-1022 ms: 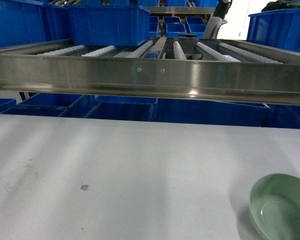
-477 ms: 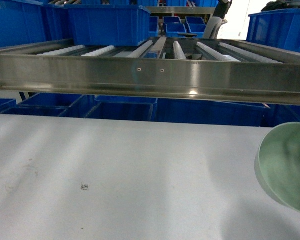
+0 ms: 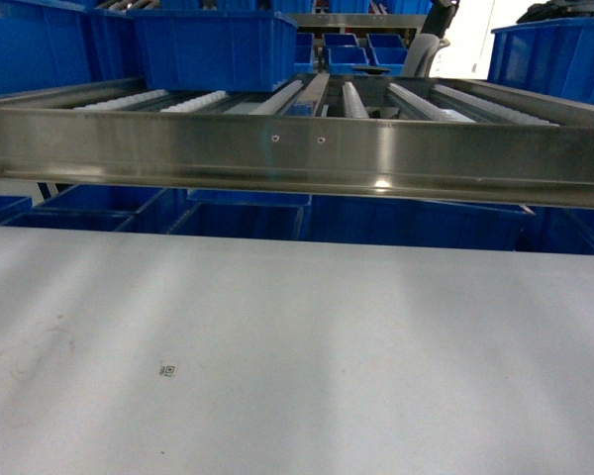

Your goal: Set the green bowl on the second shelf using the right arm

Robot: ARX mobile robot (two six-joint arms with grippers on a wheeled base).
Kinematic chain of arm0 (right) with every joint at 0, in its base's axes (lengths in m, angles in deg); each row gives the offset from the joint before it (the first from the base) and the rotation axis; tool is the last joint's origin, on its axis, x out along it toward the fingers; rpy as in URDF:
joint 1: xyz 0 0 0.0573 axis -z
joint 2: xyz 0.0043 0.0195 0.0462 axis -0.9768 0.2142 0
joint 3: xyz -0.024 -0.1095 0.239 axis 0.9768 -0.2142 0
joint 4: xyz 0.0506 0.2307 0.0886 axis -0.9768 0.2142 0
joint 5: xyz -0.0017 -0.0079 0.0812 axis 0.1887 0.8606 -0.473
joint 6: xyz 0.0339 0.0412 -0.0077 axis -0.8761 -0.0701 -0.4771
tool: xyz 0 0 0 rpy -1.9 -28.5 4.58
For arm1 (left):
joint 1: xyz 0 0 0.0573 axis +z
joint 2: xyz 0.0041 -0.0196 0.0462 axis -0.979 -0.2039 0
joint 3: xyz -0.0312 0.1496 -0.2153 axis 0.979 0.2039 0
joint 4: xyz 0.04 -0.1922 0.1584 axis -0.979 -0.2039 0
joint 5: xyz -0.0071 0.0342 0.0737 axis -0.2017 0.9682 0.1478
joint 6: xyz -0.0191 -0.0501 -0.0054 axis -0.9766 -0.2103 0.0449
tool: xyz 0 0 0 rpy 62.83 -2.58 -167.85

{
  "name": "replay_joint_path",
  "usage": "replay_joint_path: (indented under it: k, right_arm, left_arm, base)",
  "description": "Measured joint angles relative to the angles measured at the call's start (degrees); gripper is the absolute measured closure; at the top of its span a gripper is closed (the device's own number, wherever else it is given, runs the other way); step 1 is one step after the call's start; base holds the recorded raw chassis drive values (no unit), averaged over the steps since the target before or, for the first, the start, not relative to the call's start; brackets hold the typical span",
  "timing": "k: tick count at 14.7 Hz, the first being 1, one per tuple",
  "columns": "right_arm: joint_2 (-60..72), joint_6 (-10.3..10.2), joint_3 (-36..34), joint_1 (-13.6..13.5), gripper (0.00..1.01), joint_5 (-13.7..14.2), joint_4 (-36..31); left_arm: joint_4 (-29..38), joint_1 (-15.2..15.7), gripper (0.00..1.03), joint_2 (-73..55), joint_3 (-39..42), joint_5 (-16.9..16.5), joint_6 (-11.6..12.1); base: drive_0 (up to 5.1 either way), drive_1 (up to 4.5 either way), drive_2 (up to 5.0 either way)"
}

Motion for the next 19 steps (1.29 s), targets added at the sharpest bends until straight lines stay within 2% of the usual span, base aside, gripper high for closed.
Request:
replay_joint_path:
  k: [2,5,7,8,12,19]
  right_arm:
    - [-8.3,-1.8,-2.4,0.8,0.99,-1.9,4.2]
    - [-17.9,-3.2,-4.8,1.1,0.99,-3.4,8.2]
    - [-20.6,-4.2,-5.9,1.2,0.99,-3.0,7.8]
    - [-22.0,-4.3,-6.1,0.5,0.99,-2.1,8.2]
    - [-22.5,-4.3,-6.2,0.3,0.99,-2.0,8.2]
    - [-22.5,-4.3,-6.4,0.3,0.99,-1.6,8.2]
  left_arm:
    - [0.0,0.0,0.05,0.0,0.0,0.0,0.0]
    - [0.0,0.0,0.05,0.0,0.0,0.0,0.0]
    - [0.0,0.0,0.05,0.0,0.0,0.0,0.0]
    - [0.0,0.0,0.05,0.0,0.0,0.0,0.0]
    - [0.0,0.0,0.05,0.0,0.0,0.0,0.0]
    - [0.0,0.0,0.05,0.0,0.0,0.0,0.0]
  base:
    - [0.0,0.00,0.0]
    - [0.0,0.00,0.0]
    - [0.0,0.00,0.0]
    - [0.0,0.00,0.0]
    - [0.0,0.00,0.0]
    - [-4.7,2.62,2.6]
